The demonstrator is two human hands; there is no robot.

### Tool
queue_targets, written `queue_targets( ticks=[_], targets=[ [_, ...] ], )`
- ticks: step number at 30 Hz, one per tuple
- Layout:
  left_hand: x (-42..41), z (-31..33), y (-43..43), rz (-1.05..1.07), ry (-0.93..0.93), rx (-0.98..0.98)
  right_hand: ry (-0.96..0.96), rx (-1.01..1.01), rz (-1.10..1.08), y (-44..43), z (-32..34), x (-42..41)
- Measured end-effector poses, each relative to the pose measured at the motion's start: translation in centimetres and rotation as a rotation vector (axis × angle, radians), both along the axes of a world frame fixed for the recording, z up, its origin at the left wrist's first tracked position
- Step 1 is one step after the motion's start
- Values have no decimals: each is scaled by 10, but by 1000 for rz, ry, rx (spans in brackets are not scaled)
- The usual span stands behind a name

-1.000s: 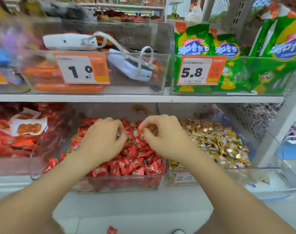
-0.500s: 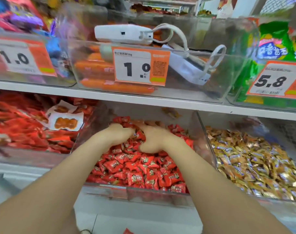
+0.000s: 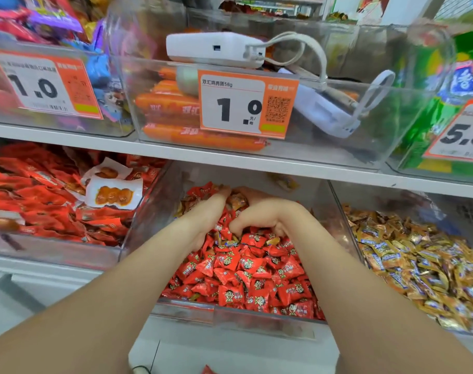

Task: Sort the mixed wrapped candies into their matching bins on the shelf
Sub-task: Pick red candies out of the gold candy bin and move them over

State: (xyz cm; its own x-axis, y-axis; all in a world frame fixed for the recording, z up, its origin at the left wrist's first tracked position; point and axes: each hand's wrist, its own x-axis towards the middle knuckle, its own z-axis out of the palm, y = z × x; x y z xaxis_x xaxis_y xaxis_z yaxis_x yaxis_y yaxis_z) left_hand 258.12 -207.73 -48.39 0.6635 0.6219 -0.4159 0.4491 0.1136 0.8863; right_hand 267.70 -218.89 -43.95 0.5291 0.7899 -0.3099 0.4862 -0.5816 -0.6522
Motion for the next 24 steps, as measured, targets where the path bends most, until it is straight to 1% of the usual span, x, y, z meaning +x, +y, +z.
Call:
queue_targets(
  ticks=[3, 5, 7, 9, 11, 13, 15, 17, 20, 24],
  targets=[
    [3, 5, 0, -3, -62, -44, 73, 76, -69, -6, -4, -3],
    [1, 13, -2, 5, -108, -29, 103, 140, -122, -13, -2, -1],
    [-2, 22, -3, -39, -135, -6, 113, 185, -152, -24, 4, 1],
    [-11, 30, -9, -114, -200, 27, 85, 262, -114, -37, 10, 1],
    [-24, 36, -17, -203, -240, 123, 100, 351, -34, -53, 16, -4],
    [-43, 39, -26, -305, -178, 266, 137, 369, 59, -69, 19, -12],
    [-62, 42, -31, -411, -67, 412, 30, 371, 153, -82, 17, -19],
    [-78, 45, -31, -523, 12, 511, -40, 343, 206, -94, 14, -26],
    [-95, 46, -29, -622, 81, 661, -115, 299, 215, -108, 11, -34],
    [-105, 41, -28, -666, 74, 833, -218, 301, 200, -116, 10, -38]
  ],
)
